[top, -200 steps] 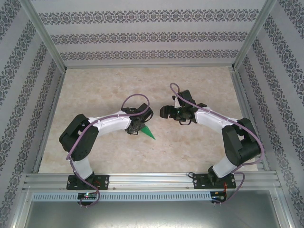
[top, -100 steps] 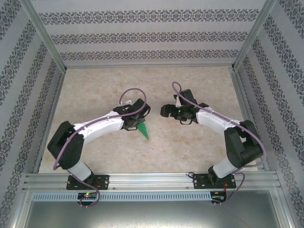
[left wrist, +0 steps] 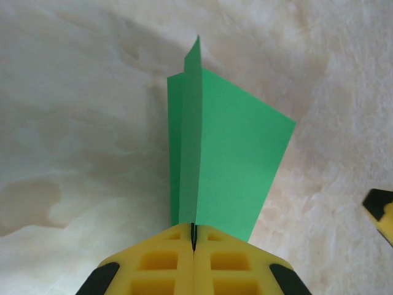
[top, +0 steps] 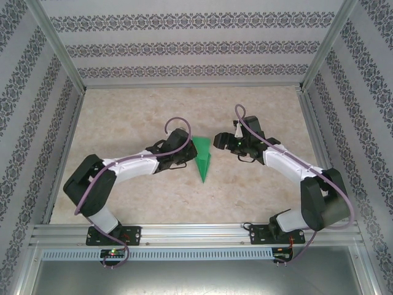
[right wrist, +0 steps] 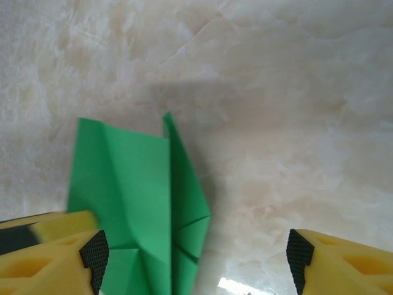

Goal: Fold a paper plane with a square sheet of paper (pick it up from the middle)
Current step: Turn over a paper plane at the center of the table, then move the paper plane to the center of the table.

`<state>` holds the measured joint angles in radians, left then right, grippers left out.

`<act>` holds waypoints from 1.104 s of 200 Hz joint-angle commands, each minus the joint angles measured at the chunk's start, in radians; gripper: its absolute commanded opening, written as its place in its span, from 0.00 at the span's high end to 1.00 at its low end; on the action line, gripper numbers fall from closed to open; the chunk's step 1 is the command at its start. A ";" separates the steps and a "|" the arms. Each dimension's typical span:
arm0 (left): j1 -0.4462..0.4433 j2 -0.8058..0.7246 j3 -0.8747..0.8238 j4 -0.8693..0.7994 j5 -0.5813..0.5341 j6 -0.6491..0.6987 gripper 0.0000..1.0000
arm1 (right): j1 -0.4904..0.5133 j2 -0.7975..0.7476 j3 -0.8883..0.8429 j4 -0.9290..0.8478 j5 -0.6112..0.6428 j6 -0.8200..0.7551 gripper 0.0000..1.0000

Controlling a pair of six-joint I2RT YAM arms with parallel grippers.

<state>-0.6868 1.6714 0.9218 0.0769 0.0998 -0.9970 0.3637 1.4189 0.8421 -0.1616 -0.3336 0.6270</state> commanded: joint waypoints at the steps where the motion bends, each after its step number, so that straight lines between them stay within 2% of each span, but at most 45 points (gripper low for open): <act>1: 0.016 0.040 -0.029 0.158 0.068 -0.025 0.99 | 0.004 -0.013 -0.016 0.041 -0.056 0.007 0.28; 29: 0.018 0.038 -0.049 0.133 0.003 -0.064 0.99 | 0.047 0.034 -0.004 0.043 -0.105 -0.010 0.41; 71: 0.018 0.049 -0.085 0.112 -0.022 -0.090 1.00 | 0.144 0.148 0.073 -0.036 -0.085 -0.077 0.57; 113: 0.018 0.049 -0.105 0.098 -0.028 -0.086 1.00 | 0.174 0.203 0.099 -0.075 -0.055 -0.123 0.57; 159: 0.017 0.055 -0.102 0.104 -0.014 -0.078 1.00 | 0.184 0.253 0.151 -0.120 -0.076 -0.176 0.55; 193: 0.018 0.062 -0.100 0.103 -0.007 -0.078 1.00 | 0.188 0.284 0.167 -0.140 -0.071 -0.184 0.57; 221: 0.018 0.065 -0.097 0.101 -0.006 -0.080 1.00 | 0.192 0.298 0.167 -0.152 -0.067 -0.183 0.55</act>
<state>-0.6785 1.7203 0.8219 0.1635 0.0975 -1.0706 0.5415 1.6985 0.9867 -0.2737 -0.4068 0.4644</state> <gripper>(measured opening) 0.068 0.445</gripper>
